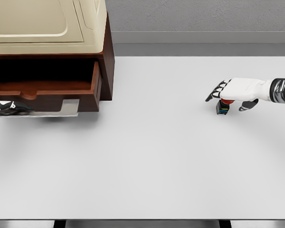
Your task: Open the cabinet drawer with left arm, and place a switch into the drawer with right arm
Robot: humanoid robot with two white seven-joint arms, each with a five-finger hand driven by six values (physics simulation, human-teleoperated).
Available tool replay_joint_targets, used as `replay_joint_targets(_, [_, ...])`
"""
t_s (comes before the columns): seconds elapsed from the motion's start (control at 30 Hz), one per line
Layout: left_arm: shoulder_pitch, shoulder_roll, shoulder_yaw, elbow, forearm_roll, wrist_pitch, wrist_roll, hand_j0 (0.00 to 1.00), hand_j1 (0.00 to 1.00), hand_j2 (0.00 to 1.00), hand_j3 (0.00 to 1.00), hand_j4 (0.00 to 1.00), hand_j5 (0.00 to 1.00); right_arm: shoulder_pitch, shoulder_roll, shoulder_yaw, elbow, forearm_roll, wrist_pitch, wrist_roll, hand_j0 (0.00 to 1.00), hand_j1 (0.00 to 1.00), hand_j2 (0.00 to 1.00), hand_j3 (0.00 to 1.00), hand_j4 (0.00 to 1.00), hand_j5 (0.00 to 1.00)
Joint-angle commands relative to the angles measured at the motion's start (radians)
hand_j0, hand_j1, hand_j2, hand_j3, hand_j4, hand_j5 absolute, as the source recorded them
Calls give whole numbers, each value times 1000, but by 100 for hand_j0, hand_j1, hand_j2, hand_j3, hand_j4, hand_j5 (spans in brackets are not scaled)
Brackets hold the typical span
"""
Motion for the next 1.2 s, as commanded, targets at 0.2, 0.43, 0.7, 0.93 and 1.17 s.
replay_joint_targets(0.2, [-8, 2, 29, 0, 66, 15, 5, 100, 100, 100, 100, 100, 100, 0, -1, -2, 0, -4, 2, 0, 82, 82, 82, 82, 82, 82])
replay_joint_targets(0.43, [-11, 2, 41, 0, 77, 19, 5, 100, 100, 100, 100, 100, 100, 0, -1, -3, 0, -5, 2, 0, 77, 77, 77, 77, 77, 77])
replay_joint_targets(0.7, [-25, 7, 55, 0, 108, 21, 5, 100, 100, 100, 100, 100, 100, 2, 0, -3, 2, -5, 2, 0, 73, 73, 73, 73, 73, 73])
replay_joint_targets(0.93, [-39, 7, 61, 3, 128, 33, 5, 100, 100, 100, 100, 100, 100, 5, 0, -6, 2, -7, 2, 0, 69, 69, 69, 69, 69, 69])
replay_joint_targets(1.17, [-62, 35, 64, 2, 198, 32, 5, 100, 100, 100, 100, 100, 100, 5, 0, -6, 2, -11, 2, 0, 62, 62, 62, 62, 62, 62])
